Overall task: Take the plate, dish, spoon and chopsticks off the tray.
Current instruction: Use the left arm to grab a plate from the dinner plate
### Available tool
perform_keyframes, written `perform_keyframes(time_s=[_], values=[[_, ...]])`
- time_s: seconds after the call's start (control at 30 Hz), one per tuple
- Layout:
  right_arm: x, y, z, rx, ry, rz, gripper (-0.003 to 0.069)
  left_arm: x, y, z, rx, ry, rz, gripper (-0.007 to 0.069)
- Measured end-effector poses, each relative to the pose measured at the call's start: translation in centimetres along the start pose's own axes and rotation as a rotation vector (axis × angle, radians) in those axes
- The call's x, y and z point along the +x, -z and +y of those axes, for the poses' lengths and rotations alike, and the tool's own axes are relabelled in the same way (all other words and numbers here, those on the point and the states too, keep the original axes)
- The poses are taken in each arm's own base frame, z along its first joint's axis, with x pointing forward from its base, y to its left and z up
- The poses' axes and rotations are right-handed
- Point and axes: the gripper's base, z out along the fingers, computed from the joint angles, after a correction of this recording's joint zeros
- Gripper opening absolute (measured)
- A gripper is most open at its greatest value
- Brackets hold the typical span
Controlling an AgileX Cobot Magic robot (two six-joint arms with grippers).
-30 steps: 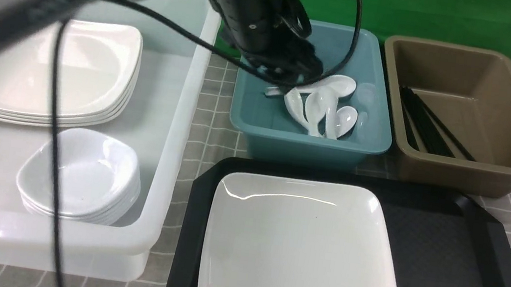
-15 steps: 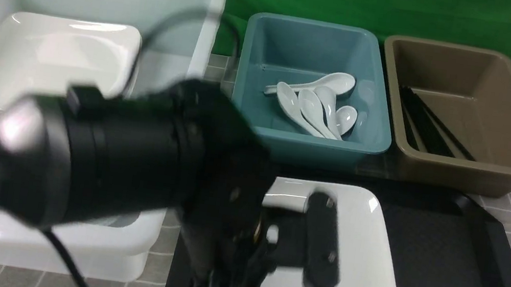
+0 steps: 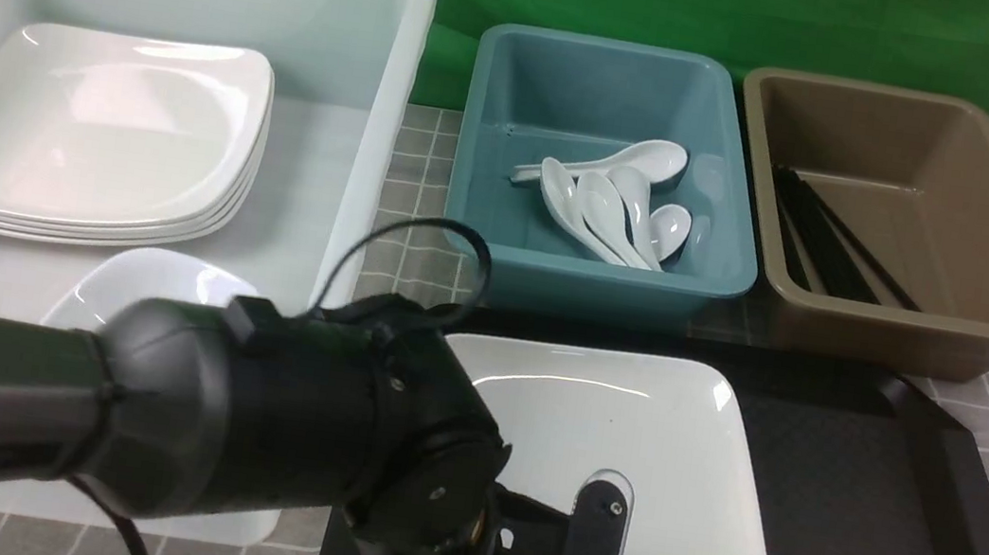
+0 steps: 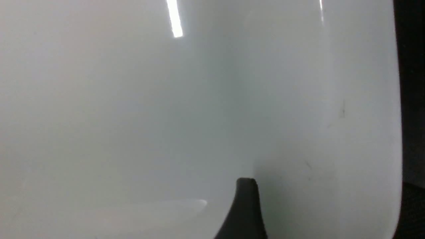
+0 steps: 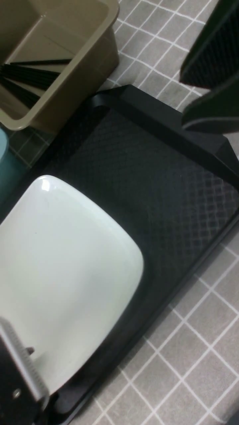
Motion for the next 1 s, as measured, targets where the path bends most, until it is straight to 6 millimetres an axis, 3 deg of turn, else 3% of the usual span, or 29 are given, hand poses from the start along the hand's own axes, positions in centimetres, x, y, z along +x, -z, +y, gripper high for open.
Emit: perform_keyframes(time_s=[0.2, 0.63, 0.87, 1.0], values=[[0.0, 0.0, 0.0, -0.002, 0.0, 0.0, 0.0165, 0.0, -1.5, -0.1, 0.031, -0.021, 0.033, 0.0505], [0.0, 0.0, 0.0, -0.003, 0.022, 0.0, 0.0165, 0.3, -2.0, -0.3, 0.008, -0.059, 0.037, 0.0483], [0.0, 0.0, 0.0, -0.004, 0.022, 0.0, 0.0165, 0.1, -1.3, -0.2, -0.044, 0.006, -0.003, 0.0247], [0.0, 0.0, 0.0, -0.004, 0.022, -0.002, 0.0165, 0.1, 0.6, -0.4, -0.061, 0.055, -0.05, 0.0187]])
